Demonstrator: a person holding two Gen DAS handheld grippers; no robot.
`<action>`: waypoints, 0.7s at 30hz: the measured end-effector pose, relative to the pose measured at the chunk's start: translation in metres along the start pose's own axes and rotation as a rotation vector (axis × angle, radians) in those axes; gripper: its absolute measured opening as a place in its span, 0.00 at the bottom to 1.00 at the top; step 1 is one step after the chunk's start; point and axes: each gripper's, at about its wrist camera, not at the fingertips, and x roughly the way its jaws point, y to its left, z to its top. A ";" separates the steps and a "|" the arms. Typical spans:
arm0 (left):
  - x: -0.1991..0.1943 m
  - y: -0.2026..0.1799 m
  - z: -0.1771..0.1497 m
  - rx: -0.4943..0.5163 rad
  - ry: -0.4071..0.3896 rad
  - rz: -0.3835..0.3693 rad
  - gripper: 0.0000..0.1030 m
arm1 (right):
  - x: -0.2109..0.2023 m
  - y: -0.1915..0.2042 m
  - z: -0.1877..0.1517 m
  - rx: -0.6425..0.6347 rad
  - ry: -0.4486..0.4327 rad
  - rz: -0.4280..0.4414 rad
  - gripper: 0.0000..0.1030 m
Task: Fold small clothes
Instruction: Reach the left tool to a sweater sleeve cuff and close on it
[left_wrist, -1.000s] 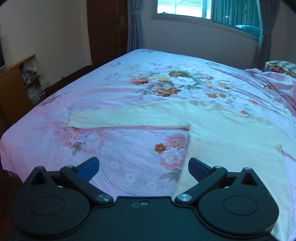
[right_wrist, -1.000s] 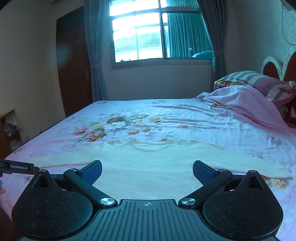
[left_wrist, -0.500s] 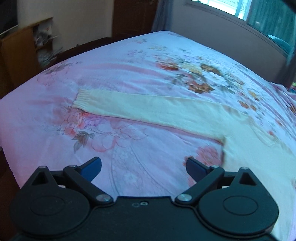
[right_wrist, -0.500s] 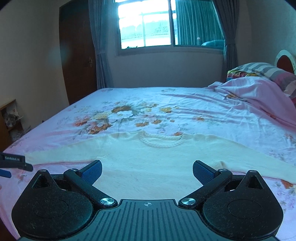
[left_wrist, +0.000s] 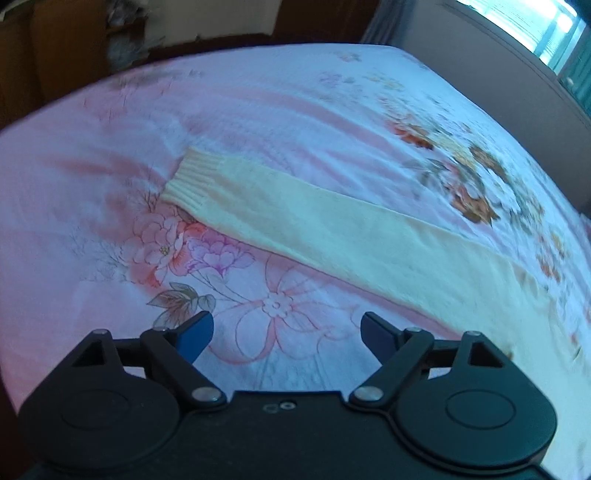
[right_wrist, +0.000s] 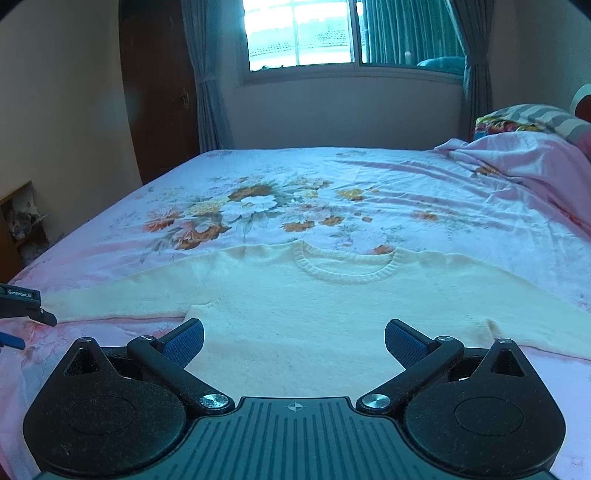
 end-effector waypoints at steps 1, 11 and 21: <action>0.004 0.005 0.003 -0.038 0.011 -0.019 0.82 | 0.005 0.001 0.001 0.000 0.002 0.003 1.00; 0.048 0.052 0.028 -0.342 0.049 -0.135 0.60 | 0.062 0.017 0.004 -0.048 0.035 0.007 1.00; 0.077 0.053 0.052 -0.417 -0.018 -0.180 0.44 | 0.132 0.004 0.026 0.010 0.072 -0.015 1.00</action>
